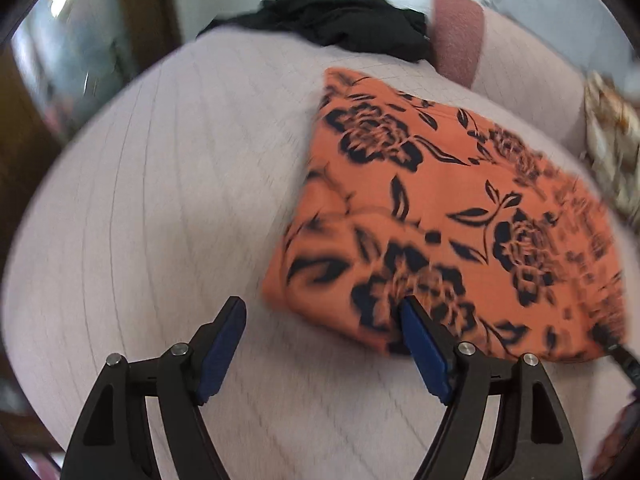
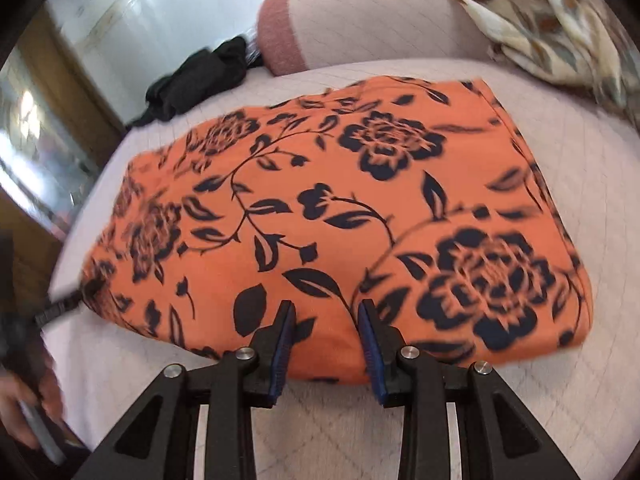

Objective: Fold small clothes

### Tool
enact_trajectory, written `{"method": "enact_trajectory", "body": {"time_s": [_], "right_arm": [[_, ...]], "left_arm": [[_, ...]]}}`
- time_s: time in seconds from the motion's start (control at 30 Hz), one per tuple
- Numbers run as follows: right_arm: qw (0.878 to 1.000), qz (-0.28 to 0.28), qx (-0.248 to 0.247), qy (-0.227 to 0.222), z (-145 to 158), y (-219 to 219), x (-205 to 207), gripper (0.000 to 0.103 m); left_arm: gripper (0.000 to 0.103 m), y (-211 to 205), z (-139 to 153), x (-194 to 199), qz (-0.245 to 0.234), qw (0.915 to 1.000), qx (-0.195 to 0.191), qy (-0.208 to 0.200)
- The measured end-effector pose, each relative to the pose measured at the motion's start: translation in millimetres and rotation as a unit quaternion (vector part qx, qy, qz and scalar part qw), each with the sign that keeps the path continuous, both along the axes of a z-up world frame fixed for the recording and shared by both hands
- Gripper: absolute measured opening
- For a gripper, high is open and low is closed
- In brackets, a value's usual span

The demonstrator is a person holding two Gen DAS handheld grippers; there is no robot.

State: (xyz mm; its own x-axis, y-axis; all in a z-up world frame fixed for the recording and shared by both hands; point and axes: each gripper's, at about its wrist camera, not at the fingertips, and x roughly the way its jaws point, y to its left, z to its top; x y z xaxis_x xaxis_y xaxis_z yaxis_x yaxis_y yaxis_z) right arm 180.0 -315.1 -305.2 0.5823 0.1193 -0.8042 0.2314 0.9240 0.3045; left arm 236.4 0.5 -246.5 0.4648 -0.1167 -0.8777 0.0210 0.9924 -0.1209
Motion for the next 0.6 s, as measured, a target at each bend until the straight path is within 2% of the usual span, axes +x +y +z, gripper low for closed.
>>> {"method": "enact_trajectory", "body": {"time_s": [0.03, 0.1, 0.17, 0.27, 0.37, 0.47, 0.53, 0.6], "right_arm": [[1.000, -0.009, 0.017, -0.005, -1.2, -5.4, -6.0, 0.036], [0.998, -0.028, 0.051, -0.024, 1.4, -16.5, -17.2, 0.036], [0.997, -0.029, 0.058, -0.042, 7.0, -17.1, -22.7, 0.036], [0.995, -0.014, 0.070, -0.069, 23.7, -12.8, -36.9, 0.036], [0.992, -0.004, 0.092, -0.088, 26.5, 1.3, -24.8, 0.036], [0.989, 0.019, 0.097, -0.114, 33.5, 25.9, -10.8, 0.036], [0.988, 0.036, 0.099, -0.111, 26.8, 43.5, 4.5, 0.036], [0.991, 0.058, 0.102, -0.064, 5.3, 59.0, 22.2, 0.037]], "left_arm": [[0.080, 9.9, -0.2, -6.9, 0.017, 0.9997, -0.016, 0.006], [0.079, 29.3, -2.5, -23.0, 0.060, 0.9980, -0.021, 0.008], [0.079, 37.7, -3.5, -31.8, 0.076, 0.9965, -0.036, 0.004], [0.079, 36.1, -0.9, -31.1, 0.073, 0.9954, -0.062, -0.009], [0.079, 25.8, -4.6, -22.6, 0.048, 0.9931, -0.107, 0.000], [0.079, 21.4, -4.8, -16.0, 0.049, 0.9913, -0.122, -0.007], [0.079, 20.9, -5.2, -10.8, 0.051, 0.9874, -0.149, -0.007], [0.079, 22.8, -6.6, -6.3, 0.054, 0.9842, -0.168, -0.016]]}}
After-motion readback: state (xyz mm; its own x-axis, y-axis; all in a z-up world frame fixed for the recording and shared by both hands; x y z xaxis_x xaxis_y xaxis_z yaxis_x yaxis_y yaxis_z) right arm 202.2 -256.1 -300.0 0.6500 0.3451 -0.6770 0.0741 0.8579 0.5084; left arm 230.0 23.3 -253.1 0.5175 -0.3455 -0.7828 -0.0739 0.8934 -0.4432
